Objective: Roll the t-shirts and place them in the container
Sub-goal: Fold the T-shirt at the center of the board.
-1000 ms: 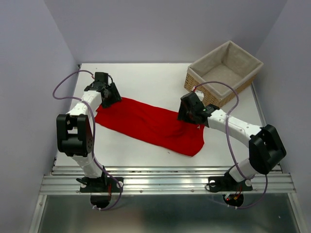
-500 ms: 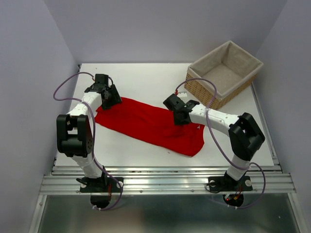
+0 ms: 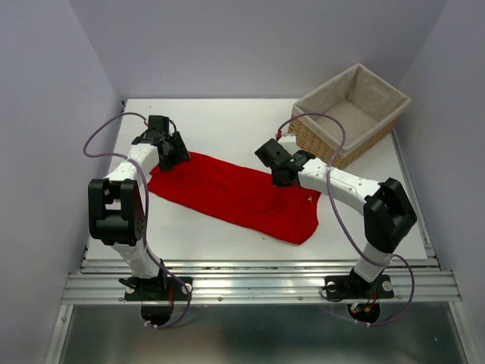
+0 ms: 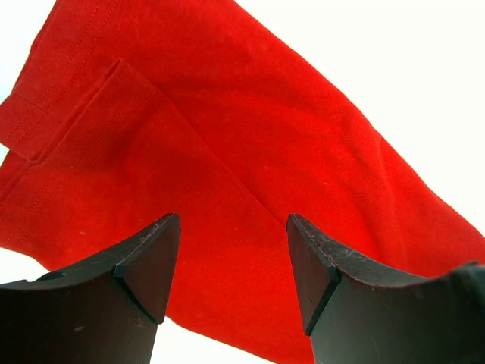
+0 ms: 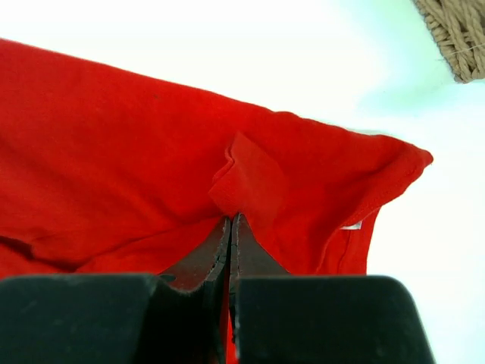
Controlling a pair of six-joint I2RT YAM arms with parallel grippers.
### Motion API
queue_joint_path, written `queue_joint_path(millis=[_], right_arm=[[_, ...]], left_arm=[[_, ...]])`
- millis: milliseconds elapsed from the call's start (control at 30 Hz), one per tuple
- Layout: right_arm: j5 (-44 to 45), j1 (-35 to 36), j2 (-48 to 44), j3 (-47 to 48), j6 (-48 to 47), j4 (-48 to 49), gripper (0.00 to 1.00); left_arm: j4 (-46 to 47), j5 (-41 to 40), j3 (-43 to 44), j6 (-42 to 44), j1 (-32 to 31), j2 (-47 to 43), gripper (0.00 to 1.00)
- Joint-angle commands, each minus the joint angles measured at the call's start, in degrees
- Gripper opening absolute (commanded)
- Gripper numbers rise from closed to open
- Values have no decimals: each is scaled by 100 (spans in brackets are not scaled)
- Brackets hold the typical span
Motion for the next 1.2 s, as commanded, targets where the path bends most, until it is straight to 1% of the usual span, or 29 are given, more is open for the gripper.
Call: queue_joint_path(millis=[0,67,100,133,167,200,233,300,400,500,533,600,633,667,767,800,933,1100,1167], right_arm=[[296,-5,-644,-29,319,684,1],[234,-5,-750,-127,354,888,1],[251,-5,-724,-136,371,967,9],[243,-5,-576,-136,433,977,24],[251,-5,-470,-119,433,977,53],[269,-5,-356,-92,442,977,54],[243,-5,-181,-57,485,951,69],[242,-5,-109,-74,582,889,70],[304,-5,-222,-162,644,889,70],[217,-206,-442,-338,732,897,63],[86,-276,-512,-408,784,924,57],[-126,-452,-644,-654,794,1072,52],[-309,-505,-723,-724,785,1099,47],[-372,-575,-732,-768,793,1108,46],[-556,-629,-741,-935,837,1108,44],[-618,-777,-741,-1005,864,1108,44],[-1013,-988,-619,-1295,890,1222,44],[-1146,-1041,-312,-1314,802,1355,44],[-1138,-1042,-232,-1288,828,1381,38]], left_arm=[[71,-3,-34,17,-1,-227,69],[71,-12,-43,26,-1,-192,69],[80,5,-43,26,-1,-183,69],[80,14,-43,26,-1,-165,69],[89,32,-43,26,-1,-139,69],[98,41,-52,26,-1,-130,69],[89,58,-52,26,8,-121,69],[89,58,-52,35,-1,-121,69],[80,32,-35,53,-1,-112,69],[54,49,-17,62,-1,-77,69],[62,49,-8,70,-1,-68,69],[71,67,10,79,-1,-33,69],[80,76,10,79,-1,-24,69],[71,93,27,70,-1,2,69],[71,120,53,79,-10,20,69],[71,111,45,79,-18,20,69],[54,102,53,105,-27,20,69],[45,93,45,114,-27,28,69],[36,85,45,114,-27,20,69]])
